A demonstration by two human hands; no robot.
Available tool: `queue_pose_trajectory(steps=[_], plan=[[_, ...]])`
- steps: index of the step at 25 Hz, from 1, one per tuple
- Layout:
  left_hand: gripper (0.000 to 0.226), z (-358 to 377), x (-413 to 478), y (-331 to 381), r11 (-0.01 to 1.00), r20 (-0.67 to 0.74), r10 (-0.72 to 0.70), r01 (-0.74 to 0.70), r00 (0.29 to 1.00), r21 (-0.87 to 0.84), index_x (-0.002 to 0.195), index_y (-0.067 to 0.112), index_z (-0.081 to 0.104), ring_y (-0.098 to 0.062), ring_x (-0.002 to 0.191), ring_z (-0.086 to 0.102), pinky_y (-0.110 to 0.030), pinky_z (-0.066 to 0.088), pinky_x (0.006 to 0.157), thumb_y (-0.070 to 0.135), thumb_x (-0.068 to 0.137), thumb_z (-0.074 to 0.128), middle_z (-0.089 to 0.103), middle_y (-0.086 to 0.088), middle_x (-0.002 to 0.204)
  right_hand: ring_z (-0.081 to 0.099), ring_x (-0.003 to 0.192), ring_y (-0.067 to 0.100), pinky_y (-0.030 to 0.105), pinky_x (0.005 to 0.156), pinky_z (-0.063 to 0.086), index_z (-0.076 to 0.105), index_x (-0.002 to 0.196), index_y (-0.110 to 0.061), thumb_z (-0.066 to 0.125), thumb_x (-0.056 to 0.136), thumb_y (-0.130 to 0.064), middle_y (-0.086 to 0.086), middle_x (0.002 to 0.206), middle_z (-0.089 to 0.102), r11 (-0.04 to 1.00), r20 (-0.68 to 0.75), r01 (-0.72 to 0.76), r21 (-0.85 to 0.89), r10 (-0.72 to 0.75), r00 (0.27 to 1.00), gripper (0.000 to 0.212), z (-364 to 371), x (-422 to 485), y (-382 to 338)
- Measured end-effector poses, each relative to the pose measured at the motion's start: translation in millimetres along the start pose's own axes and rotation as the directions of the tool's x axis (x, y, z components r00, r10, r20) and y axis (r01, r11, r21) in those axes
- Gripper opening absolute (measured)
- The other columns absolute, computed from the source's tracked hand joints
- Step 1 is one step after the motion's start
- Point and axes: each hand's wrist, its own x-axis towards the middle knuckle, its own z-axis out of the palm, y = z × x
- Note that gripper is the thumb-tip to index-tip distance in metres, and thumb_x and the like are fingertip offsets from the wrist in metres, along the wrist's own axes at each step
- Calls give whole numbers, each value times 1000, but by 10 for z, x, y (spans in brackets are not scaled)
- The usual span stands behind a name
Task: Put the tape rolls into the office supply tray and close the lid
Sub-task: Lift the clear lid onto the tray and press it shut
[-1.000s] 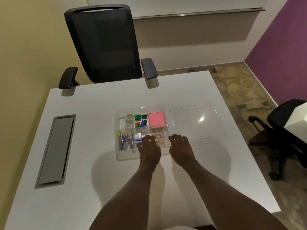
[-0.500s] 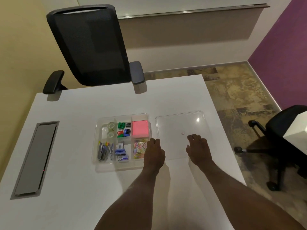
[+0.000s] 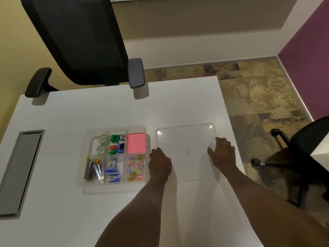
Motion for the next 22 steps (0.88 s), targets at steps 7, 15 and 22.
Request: queue_pose_trajectory(steps=[7,15,22], plan=[[41,70,153,69,982,-40,-152,147,987,-123,135,-3,45,-34,132,45,-41,49,102,21,102,51,43,-20,140,51,119,38,48,96,47,47,128,-1,64,95,-36,20,125,49,974,88,-137,181,123,989,50,130,135,84],[43,-53,106,168,909,-200,-144,49,969,-414,144,10,49,-34,132,51,-43,45,110,6,101,52,51,-19,138,52,122,42,43,101,46,59,127,2,51,99,-7,25,131,49,845,-34,-305,440,354,934,31,-61,11,176],[36,-703,-138,-17,801,-474,-186,-146,861,-580,134,3,62,-32,107,70,-31,53,86,-4,102,49,74,-20,114,57,112,43,43,89,48,61,120,-6,44,98,2,26,114,62,822,-199,-171,542,324,925,29,-511,-187,-361]])
